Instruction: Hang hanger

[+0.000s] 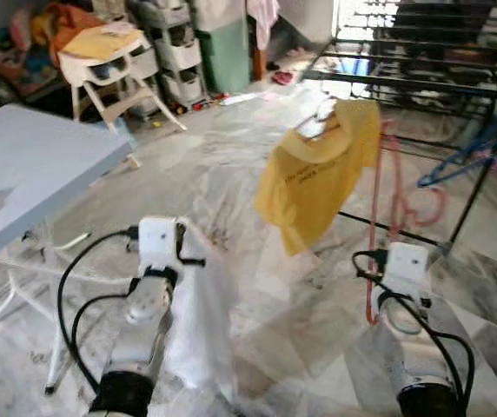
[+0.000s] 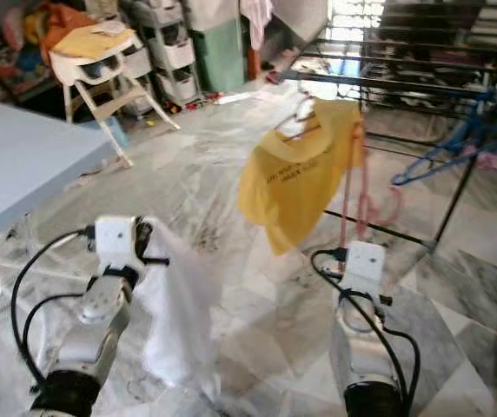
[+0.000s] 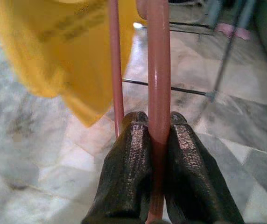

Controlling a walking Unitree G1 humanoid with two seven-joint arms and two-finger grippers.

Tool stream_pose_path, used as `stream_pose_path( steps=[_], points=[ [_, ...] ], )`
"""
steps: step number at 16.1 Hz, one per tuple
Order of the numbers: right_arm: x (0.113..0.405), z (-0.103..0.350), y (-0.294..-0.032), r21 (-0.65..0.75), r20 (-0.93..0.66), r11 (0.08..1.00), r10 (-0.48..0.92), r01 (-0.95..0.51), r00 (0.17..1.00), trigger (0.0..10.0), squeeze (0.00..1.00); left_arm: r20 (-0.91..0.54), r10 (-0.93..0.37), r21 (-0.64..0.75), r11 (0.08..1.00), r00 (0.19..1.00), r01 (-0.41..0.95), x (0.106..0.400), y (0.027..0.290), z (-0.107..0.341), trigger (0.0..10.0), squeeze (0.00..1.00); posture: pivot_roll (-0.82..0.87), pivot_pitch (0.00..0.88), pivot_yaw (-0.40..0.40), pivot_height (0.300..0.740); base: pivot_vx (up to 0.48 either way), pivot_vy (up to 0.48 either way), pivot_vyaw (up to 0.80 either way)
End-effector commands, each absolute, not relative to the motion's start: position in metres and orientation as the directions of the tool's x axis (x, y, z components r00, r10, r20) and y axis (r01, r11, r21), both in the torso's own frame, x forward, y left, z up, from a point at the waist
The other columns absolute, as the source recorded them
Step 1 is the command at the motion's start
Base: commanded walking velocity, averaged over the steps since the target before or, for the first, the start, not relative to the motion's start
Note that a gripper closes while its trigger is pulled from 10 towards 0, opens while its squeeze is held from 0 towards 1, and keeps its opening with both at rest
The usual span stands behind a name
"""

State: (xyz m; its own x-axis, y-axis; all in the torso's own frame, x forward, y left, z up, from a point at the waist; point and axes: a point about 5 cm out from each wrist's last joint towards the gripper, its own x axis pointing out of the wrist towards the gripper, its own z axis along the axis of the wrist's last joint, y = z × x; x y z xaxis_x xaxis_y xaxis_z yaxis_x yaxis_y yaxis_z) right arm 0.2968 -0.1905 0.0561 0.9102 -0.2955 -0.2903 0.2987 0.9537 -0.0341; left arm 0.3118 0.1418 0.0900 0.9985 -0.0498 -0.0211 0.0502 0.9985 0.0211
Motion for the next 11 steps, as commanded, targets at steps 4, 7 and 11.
stream_pose_path(
  steps=[4,7,11],
  points=[
    [0.300,0.060,-0.174,0.037,-0.299,0.958,-0.261,0.284,0.918,10.0,0.00,-0.039,0.006,0.035,0.999,0.999,-0.004,0.310,0.156,0.086,10.0,0.00,-0.14,0.000,0.135,0.740,0.000,0.216,0.00],
    [0.299,0.057,-0.183,-0.051,-0.320,0.937,-0.344,0.346,0.883,10.0,0.00,-0.075,-0.051,-0.023,0.998,0.996,0.050,0.307,0.150,0.077,10.0,0.00,-0.14,0.000,0.128,0.740,0.000,0.000,0.00],
    [0.289,0.047,-0.205,-0.183,-0.358,0.893,-0.449,0.411,0.819,10.0,0.00,-0.124,-0.062,-0.083,0.995,0.990,0.052,0.300,0.148,0.063,10.0,0.00,-0.15,0.000,0.107,0.740,0.000,0.000,0.00]
  ],
)
